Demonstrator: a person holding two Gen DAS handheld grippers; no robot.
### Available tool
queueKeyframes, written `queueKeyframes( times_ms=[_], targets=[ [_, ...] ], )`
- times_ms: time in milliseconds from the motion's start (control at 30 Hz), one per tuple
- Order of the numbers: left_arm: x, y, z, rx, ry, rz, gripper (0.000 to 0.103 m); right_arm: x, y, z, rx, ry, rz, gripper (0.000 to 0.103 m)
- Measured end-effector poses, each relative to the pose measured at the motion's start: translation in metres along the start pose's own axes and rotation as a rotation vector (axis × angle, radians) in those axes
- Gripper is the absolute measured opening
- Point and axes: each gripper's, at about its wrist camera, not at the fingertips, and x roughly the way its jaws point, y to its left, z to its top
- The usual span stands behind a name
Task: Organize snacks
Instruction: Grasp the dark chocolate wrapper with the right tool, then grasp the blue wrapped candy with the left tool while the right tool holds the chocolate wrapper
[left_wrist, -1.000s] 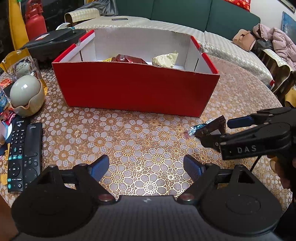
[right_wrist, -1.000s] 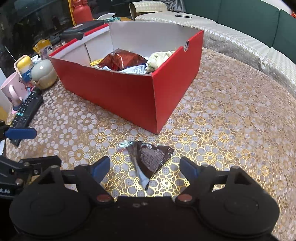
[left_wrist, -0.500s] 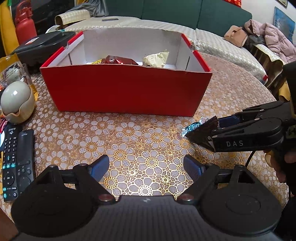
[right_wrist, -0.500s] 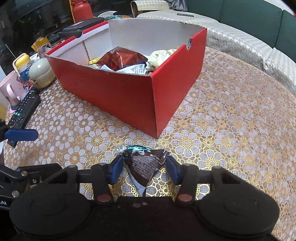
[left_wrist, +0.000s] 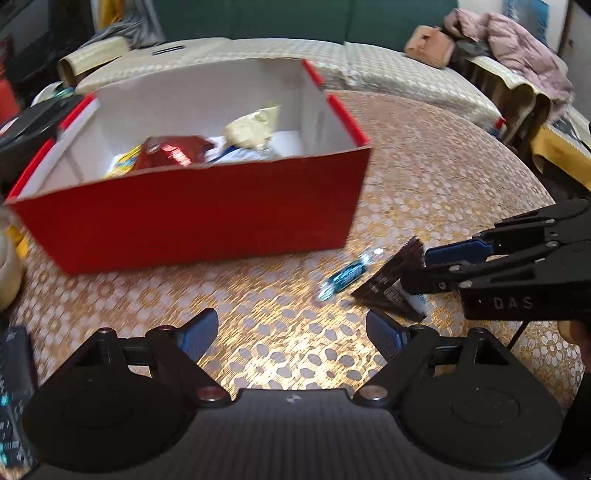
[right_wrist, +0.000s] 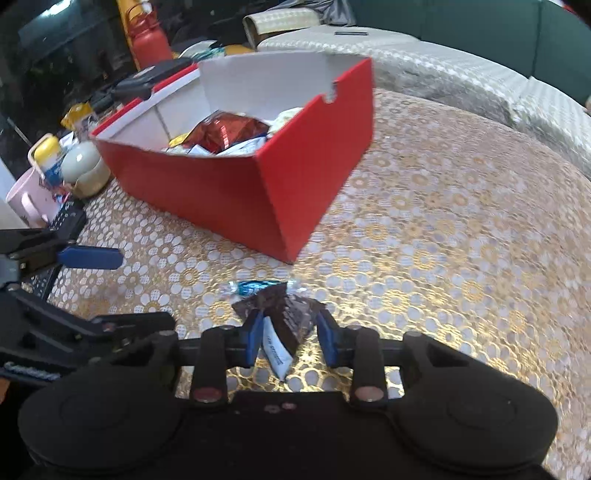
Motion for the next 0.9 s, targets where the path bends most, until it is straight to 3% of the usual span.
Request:
queueKeyframes(
  times_ms=[100,467,533,667,833,900],
  targets=[
    [0.009,-0.008,0.007,0.041,0.002,0.007,0.088,-0.004,-0.008,-0.005,0.01,-0.009,0.011,0.032],
    [0.012,0.001,0.011,0.017,0.011,0.029,0.087,0.017,-0.007,0.002,-0.014,0.008,0.055,0.037],
    [0.012,0.003,0.012,0.012,0.013,0.032,0.087,0.02,-0.006,0.003,-0.025,0.011,0.048,0.041],
    [0.013,0.007,0.009,-0.005,0.018,0.029,0.087,0.023,-0.007,0.005,-0.043,0.009,0.021,0.058],
    [0.014,0.009,0.007,-0.014,0.028,0.03,0.087,0.027,-0.007,0.004,-0.034,0.011,0.041,0.058],
    [0.015,0.008,0.006,-0.006,0.027,0.028,0.087,0.026,-0.007,0.003,-0.031,0.006,0.04,0.051]
  ],
)
